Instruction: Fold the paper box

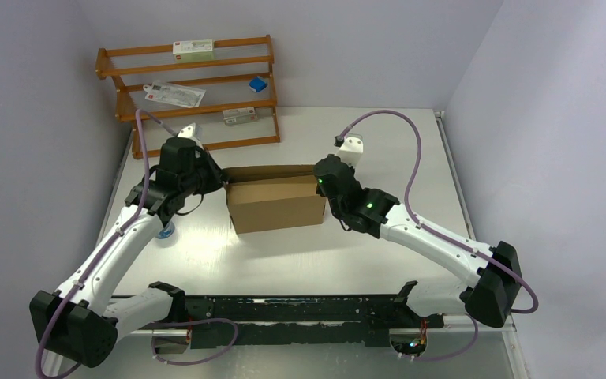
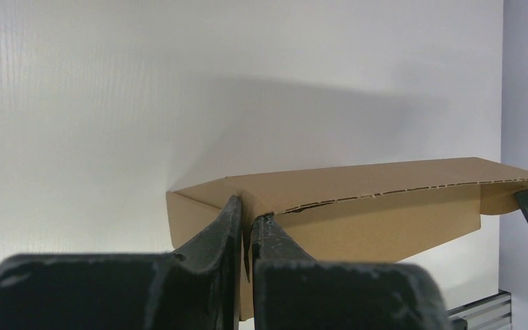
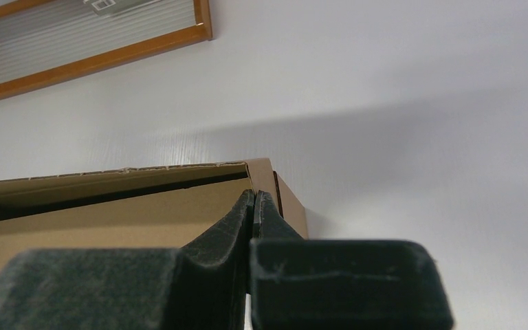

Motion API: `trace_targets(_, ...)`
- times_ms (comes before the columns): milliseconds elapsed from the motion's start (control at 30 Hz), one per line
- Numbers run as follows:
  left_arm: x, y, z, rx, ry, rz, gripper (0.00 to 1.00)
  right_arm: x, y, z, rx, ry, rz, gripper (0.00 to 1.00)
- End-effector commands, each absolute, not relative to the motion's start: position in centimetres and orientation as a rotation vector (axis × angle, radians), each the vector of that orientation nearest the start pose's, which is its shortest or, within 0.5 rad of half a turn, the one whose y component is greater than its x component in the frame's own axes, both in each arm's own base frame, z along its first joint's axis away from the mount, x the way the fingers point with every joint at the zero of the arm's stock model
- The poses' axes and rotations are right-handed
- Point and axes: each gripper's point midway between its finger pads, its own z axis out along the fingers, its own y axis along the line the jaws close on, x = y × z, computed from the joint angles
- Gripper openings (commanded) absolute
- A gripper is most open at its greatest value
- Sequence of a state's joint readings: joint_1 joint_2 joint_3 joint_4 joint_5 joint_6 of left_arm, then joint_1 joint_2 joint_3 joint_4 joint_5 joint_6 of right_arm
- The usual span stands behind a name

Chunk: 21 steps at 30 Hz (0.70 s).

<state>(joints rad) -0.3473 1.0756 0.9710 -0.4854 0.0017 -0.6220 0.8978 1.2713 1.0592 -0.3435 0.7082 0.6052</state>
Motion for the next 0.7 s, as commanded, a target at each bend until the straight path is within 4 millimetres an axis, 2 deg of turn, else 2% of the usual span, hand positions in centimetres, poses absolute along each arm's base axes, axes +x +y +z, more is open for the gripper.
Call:
trace_targets(0, 28.9, -13.3, 18.7, -0.302, 2.314, -0.523, 0.07, 28.8, 22.8, 19.0, 0.042, 2.098, 0.181, 0.0)
trace_targets(133, 28.9, -12.6, 19.2, -0.265, 2.343, -0.455, 0.11, 28.7, 22.7, 19.0, 0.037, 2.1, 0.176, 0.0)
trace_targets(333, 29.4, -11.7, 22.0, -0.23, 2.288, -0.395, 0.11, 28.8, 22.7, 19.7, 0.039, 2.083, 0.18, 0.0)
trace_targets(467, 29.1, -11.7, 21.7, -0.191, 2.34, -0.37, 0.13, 28.9, 22.6, 20.0, 0.042, 2.074, 0.179, 0.0)
trace_targets(667, 28.0, -11.6, 21.5, -0.178, 2.383, -0.37, 0.27, 29.1, 22.2, 20.3, 0.066, 2.06, 0.164, 0.0)
